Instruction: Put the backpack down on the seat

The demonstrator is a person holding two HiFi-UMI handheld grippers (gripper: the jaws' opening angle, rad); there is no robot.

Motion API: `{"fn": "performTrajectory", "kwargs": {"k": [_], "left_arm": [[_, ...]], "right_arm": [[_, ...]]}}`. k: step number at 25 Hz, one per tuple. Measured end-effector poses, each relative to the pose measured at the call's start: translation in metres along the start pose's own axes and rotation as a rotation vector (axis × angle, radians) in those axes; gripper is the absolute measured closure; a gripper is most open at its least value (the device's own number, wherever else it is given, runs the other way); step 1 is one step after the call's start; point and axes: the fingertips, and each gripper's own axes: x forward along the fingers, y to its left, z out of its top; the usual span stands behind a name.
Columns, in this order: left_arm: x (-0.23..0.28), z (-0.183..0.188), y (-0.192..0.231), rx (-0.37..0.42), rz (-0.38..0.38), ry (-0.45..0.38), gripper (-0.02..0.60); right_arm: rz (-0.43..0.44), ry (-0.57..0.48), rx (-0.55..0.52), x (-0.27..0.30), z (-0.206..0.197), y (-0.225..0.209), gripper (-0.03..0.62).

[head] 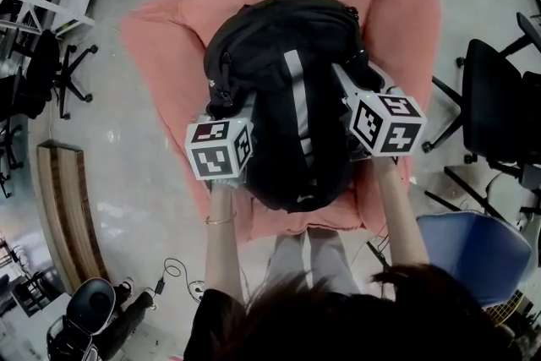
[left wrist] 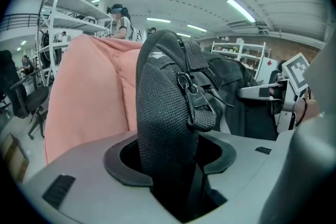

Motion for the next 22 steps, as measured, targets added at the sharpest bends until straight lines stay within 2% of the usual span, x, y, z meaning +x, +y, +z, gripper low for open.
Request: {"fn": "performTrajectory", "kwargs": {"k": [4,9,16,18,22], "left_arm": [[-0.001,-0.004,0.005,-0.015,0.050,-0.004,0.326],[-0.017,-0.001,0.010,0.006,0.111,-0.035,0.291],[-0.055,0.009,0.011,-0.004,0.123,-0.094,0.294],[-0.066,0.012,0.010,0.002,0.133,-0.110,0.329],[-0.092,0.015,0.007,0.018,0.173,-0.156,0.513]], "right_arm": [[-0.005,-0.006,0.053,-0.002,-0.001,-0.003,0.372],[0.011,-0.013,0.080,-0.010,0.003,0.002,0.367],[0.000,-0.055,0.066,-0.039,0.017,0.009,0.382],[-0.013,-0.047,0.045,-0.047,0.017,0.011,0.416],[-0.046,-0.023,0.011,-0.066,0.011,0.013,0.479]]}}
